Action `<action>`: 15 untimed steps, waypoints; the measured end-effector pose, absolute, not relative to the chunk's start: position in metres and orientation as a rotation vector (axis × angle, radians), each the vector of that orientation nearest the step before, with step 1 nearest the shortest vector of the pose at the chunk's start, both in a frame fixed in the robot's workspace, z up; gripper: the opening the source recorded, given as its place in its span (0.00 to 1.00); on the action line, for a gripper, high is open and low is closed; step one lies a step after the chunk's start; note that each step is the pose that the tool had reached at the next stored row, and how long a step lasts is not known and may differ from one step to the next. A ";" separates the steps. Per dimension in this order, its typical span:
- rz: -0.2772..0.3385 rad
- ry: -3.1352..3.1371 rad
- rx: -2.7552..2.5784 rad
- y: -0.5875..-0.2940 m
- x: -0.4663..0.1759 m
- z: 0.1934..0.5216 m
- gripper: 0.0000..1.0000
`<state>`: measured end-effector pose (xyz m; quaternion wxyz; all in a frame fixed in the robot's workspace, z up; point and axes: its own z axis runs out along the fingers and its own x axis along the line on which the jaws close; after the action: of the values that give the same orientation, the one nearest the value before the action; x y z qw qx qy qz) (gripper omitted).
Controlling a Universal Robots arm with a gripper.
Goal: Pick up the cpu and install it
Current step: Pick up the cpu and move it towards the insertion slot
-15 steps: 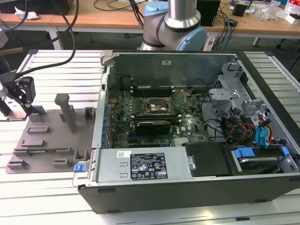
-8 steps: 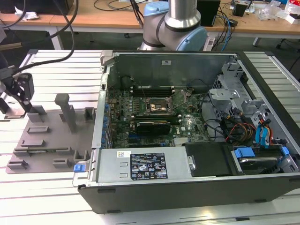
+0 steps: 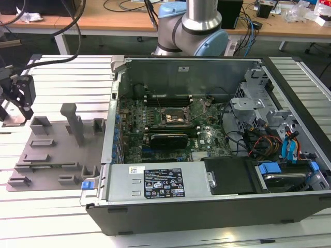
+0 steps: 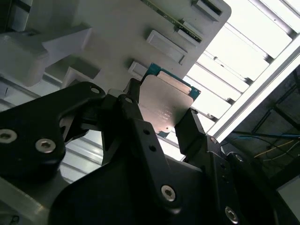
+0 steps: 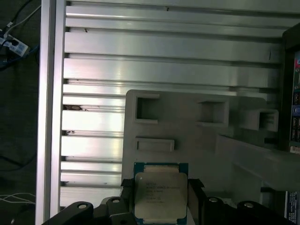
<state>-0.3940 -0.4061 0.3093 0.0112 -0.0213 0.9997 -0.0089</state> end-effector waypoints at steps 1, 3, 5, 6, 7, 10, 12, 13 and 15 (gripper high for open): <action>-0.028 3.118 -0.066 -0.406 -0.394 0.312 0.55; -0.028 3.118 -0.066 -0.405 -0.394 0.317 0.55; -0.028 3.118 -0.066 -0.405 -0.394 0.320 0.55; -0.028 3.118 -0.066 -0.405 -0.394 0.322 0.55; -0.028 3.118 -0.066 -0.405 -0.394 0.324 0.55; -0.028 3.118 -0.066 -0.404 -0.394 0.329 0.55; -0.028 3.118 -0.066 -0.404 -0.394 0.332 0.55; -0.028 3.118 -0.066 -0.403 -0.394 0.334 0.55; -0.028 3.118 -0.066 -0.403 -0.394 0.337 0.55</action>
<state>-0.3940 -0.4030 0.3370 0.0112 -0.0212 0.9997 -0.0089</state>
